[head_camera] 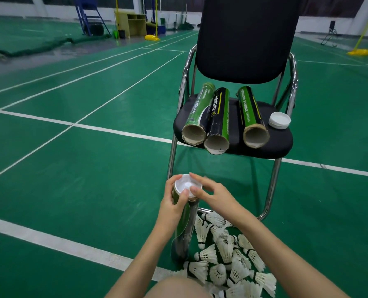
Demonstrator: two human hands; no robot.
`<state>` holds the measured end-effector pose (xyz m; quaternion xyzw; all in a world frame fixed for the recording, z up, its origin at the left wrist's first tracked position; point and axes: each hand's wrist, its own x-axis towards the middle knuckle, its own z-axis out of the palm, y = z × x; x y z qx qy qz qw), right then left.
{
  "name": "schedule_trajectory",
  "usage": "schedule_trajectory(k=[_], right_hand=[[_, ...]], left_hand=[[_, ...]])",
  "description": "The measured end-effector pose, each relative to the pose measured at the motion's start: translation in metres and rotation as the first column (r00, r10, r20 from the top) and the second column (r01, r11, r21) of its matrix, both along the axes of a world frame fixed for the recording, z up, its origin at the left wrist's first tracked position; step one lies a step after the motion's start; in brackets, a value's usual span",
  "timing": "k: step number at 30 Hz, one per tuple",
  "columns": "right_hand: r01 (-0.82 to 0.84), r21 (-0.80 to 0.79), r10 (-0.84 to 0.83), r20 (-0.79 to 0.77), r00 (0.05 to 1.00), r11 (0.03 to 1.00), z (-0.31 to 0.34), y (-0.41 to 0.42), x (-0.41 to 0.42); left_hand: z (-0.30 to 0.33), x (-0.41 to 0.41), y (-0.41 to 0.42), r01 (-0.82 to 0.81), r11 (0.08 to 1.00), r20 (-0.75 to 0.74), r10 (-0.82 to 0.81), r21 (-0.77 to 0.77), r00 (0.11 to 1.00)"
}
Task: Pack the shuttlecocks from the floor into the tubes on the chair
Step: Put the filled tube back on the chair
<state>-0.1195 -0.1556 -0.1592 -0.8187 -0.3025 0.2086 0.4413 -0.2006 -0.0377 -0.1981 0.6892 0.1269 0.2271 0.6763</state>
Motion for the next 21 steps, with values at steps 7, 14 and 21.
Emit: schedule_trajectory(k=[7, 14, 21], right_hand=[[-0.043, 0.101, 0.055, -0.117, 0.992, 0.994, 0.000, -0.004, -0.004], [0.010, -0.035, -0.008, 0.048, 0.999, 0.999, -0.007, -0.007, -0.005], [0.079, -0.092, -0.070, 0.103, 0.992, 0.993, 0.005, -0.006, -0.003]], left_hand=[[-0.009, -0.003, -0.001, -0.005, 1.000, 0.010, 0.005, -0.003, 1.000], [-0.008, -0.009, -0.003, -0.012, 0.999, 0.003, 0.012, 0.031, 1.000], [-0.003, -0.009, -0.003, -0.043, 0.995, -0.040, 0.046, 0.089, 0.998]])
